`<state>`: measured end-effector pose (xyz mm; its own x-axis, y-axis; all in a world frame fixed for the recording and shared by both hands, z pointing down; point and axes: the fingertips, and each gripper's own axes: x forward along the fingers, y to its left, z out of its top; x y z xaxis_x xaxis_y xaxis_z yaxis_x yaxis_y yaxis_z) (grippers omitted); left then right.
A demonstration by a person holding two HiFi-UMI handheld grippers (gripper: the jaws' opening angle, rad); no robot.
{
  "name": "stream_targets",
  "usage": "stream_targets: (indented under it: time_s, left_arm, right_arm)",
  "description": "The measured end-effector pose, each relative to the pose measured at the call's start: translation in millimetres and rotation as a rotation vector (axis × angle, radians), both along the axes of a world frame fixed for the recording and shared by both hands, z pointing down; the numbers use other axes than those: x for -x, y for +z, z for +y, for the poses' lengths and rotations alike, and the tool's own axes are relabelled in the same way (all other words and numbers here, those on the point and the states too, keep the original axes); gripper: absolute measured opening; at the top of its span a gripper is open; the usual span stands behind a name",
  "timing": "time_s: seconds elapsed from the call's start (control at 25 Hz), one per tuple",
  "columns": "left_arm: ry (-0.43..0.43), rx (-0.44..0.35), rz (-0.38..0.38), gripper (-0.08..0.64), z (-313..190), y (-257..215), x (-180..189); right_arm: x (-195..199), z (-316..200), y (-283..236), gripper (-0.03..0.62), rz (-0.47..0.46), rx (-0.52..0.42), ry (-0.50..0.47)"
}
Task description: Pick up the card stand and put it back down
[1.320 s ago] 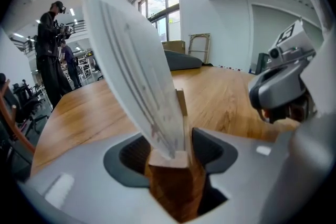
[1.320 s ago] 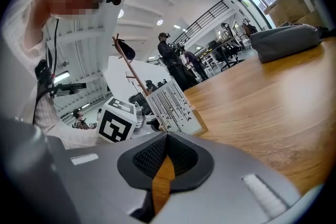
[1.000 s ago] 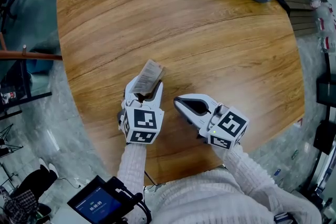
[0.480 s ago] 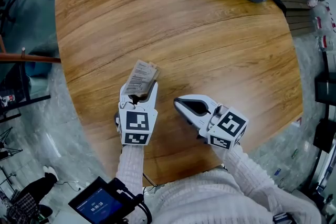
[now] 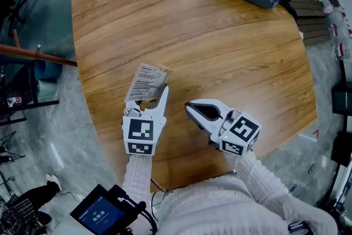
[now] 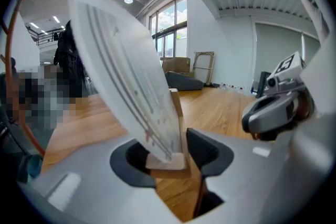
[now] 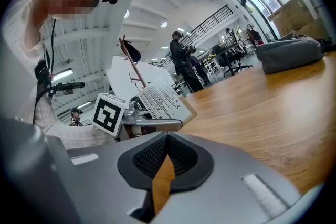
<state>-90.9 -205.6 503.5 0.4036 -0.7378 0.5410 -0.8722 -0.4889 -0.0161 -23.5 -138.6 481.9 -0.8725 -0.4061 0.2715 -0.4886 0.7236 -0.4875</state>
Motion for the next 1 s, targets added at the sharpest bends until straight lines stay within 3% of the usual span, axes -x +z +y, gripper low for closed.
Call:
stream_targets:
  time_s: [0.44, 0.56, 1.0]
  left_arm:
    - [-0.021, -0.074, 0.063, 0.186, 62, -76, 5]
    - [-0.015, -0.072, 0.11, 0.187, 86, -91, 2]
    - [0.003, -0.099, 0.165, 0.187, 153, -118, -8]
  right_arm:
    - [-3, 28, -65, -0.002, -0.011, -0.131, 0.027]
    - [-6, 41, -80, -0.002, -0.017, -0.155, 0.038]
    - [-3, 89, -108, -0.002, -0.026, -0.216, 0.008]
